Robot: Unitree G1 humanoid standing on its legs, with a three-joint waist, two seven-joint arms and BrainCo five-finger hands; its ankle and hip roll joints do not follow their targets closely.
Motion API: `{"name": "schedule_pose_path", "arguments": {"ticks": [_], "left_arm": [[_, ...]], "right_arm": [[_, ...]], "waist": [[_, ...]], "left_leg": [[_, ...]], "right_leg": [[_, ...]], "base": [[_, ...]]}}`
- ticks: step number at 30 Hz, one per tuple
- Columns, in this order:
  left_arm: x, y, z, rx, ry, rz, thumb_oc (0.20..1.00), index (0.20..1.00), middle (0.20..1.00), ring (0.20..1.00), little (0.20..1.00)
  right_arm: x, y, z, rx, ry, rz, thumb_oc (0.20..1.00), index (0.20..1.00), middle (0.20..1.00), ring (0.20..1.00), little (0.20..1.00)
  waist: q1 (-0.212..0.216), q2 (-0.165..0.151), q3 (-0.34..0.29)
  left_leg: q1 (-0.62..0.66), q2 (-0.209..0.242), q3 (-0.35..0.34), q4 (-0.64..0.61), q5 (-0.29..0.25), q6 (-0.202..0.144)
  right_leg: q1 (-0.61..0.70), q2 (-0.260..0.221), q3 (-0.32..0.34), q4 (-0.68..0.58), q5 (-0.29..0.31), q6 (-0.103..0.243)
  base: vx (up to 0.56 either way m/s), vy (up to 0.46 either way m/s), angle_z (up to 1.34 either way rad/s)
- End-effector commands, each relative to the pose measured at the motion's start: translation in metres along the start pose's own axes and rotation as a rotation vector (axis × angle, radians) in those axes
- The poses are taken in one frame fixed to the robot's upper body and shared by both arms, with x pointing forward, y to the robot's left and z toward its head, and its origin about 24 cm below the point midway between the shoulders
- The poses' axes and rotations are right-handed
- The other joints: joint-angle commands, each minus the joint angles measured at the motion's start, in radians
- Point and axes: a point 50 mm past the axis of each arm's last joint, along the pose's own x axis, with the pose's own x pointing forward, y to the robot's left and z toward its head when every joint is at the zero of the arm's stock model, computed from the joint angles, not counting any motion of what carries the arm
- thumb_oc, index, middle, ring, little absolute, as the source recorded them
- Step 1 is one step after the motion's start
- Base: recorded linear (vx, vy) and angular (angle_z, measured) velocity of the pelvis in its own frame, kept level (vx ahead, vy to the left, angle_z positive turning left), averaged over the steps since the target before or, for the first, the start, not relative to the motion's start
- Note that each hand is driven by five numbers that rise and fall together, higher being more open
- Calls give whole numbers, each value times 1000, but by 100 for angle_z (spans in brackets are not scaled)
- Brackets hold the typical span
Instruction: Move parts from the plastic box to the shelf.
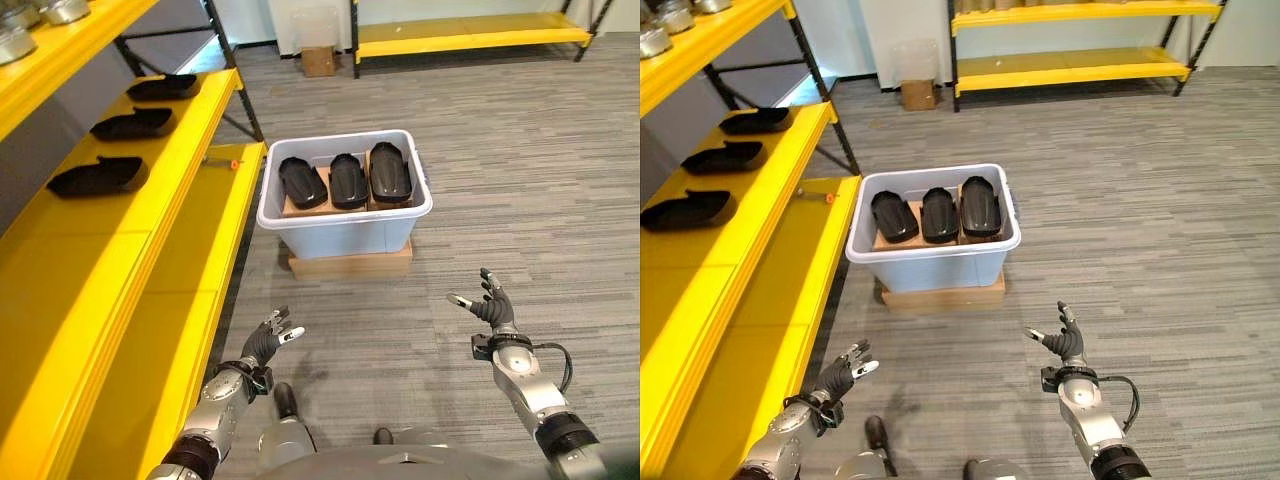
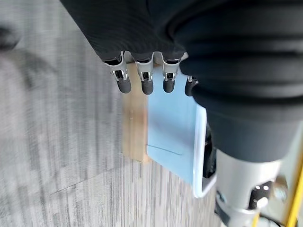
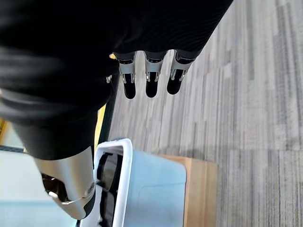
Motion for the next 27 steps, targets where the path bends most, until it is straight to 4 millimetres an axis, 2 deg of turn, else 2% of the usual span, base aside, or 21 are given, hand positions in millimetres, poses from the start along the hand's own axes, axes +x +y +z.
{"name": "schedule_pose_path", "arguments": {"ticks": [1, 4, 7, 8, 12, 13, 14, 16, 17, 18, 19, 20, 22, 25, 27], "left_arm": [[2, 3, 17, 18, -78, -18, 1000, 1000, 1000, 1000, 1000], [1, 4, 16, 67, -77, -14, 1000, 1000, 1000, 1000, 1000], [1, 5, 16, 130, -75, 1, 1000, 1000, 1000, 1000, 1000], [2, 4, 21, 199, -81, -11, 1000, 1000, 1000, 1000, 1000], [2, 3, 23, 215, -88, -12, 1000, 1000, 1000, 1000, 1000], [1, 3, 21, 209, -87, -10, 1000, 1000, 1000, 1000, 1000], [0, 4, 20, 202, -88, -7, 1000, 1000, 1000, 1000, 1000], [1, 3, 21, 199, -94, -5, 1000, 1000, 1000, 1000, 1000], [1, 2, 23, 208, -98, -6, 1000, 1000, 1000, 1000, 1000], [1, 2, 24, 210, -99, -5, 1000, 1000, 1000, 1000, 1000], [1, 1, 26, 247, -97, 0, 1000, 1000, 1000, 1000, 1000], [1, 1, 24, 284, -86, -8, 1000, 1000, 1000, 1000, 1000], [-6, 2, 14, 336, -58, -30, 1000, 1000, 1000, 1000, 1000], [-8, 0, 10, 322, -53, -46, 1000, 1000, 1000, 1000, 1000], [-6, -3, 11, 322, -50, -51, 1000, 1000, 1000, 1000, 1000]], "right_arm": [[3, 7, 32, 68, -149, 47, 1000, 1000, 1000, 1000, 1000], [3, 16, 39, 92, -169, 72, 1000, 1000, 1000, 1000, 1000], [6, 22, 46, 107, -195, 84, 1000, 1000, 1000, 1000, 1000], [8, 27, 56, 138, -225, 73, 1000, 1000, 1000, 1000, 1000], [10, 32, 63, 154, -246, 66, 1000, 1000, 1000, 1000, 1000], [11, 32, 64, 150, -251, 67, 1000, 1000, 1000, 1000, 1000], [12, 31, 65, 148, -255, 69, 1000, 1000, 1000, 1000, 1000], [13, 28, 68, 148, -267, 69, 1000, 1000, 1000, 1000, 1000], [13, 25, 69, 151, -266, 68, 1000, 1000, 1000, 1000, 1000], [13, 25, 69, 155, -261, 69, 1000, 1000, 1000, 1000, 1000], [12, 23, 66, 180, -232, 58, 1000, 1000, 1000, 1000, 1000], [12, 21, 64, 185, -230, 38, 1000, 1000, 1000, 1000, 1000], [12, 15, 58, 196, -201, -32, 1000, 1000, 1000, 1000, 1000], [12, 7, 56, 183, -195, -94, 1000, 1000, 1000, 1000, 1000], [10, 4, 56, 141, -212, -118, 1000, 1000, 1000, 1000, 1000]], "waist": [[30, 22, 11], [41, 32, 8], [58, 27, 2], [78, 19, -5], [93, 29, -3], [94, 33, 1], [92, 34, 3], [77, 28, 11], [65, 18, 15], [61, 17, 17], [54, 2, 22], [53, 0, 26], [55, -11, 41], [43, -11, 30], [27, -14, 19]], "left_leg": [[39, -24, -16, 13, -75, 37], [55, -43, -19, -13, -75, 64], [71, -77, -35, -28, -107, 81], [66, -110, -16, -38, -126, 119], [95, -128, 11, -48, -156, 152], [112, -128, 19, -52, -161, 153], [127, -129, 22, -55, -164, 150], [159, -132, 9, -61, -172, 139], [176, -137, -5, -62, -184, 132], [184, -135, -8, -63, -188, 129], [210, -146, -26, -68, -215, 124], [223, -146, -40, -64, -233, 124], [245, -135, -37, -36, -252, 121], [252, -125, -50, -14, -258, 112], [255, -120, -67, 1, -269, 110]], "right_leg": [[-98, -113, -93, 174, -30, 107], [-132, -109, -93, 206, -20, 112], [-136, -124, -89, 260, -36, 131], [-171, -148, -109, 407, -8, 160], [-274, -222, -158, 658, 69, 182], [-291, -227, -165, 669, 67, 181], [-300, -217, -170, 642, 71, 180], [-309, -164, -170, 467, 79, 176], [-320, -149, -161, 306, 110, 178], [-318, -146, -161, 256, 129, 181], [-342, -186, -134, 83, 244, 212], [-354, -211, -111, 16, 295, 228], [-360, -269, -95, -65, 359, 241], [-313, -264, -66, -76, 354, 240], [-309, -245, -25, -35, 326, 235]], "base": [[180, 193, 14], [115, 186, 3], [114, 249, -16], [122, 406, -12], [49, 250, -24], [90, 107, -10], [127, 3, -24], [150, -105, -28], [142, -130, -9], [279, -231, 12], [307, -240, 26], [407, -330, 39], [460, -401, 61], [446, -310, 43], [446, -322, 61]]}}
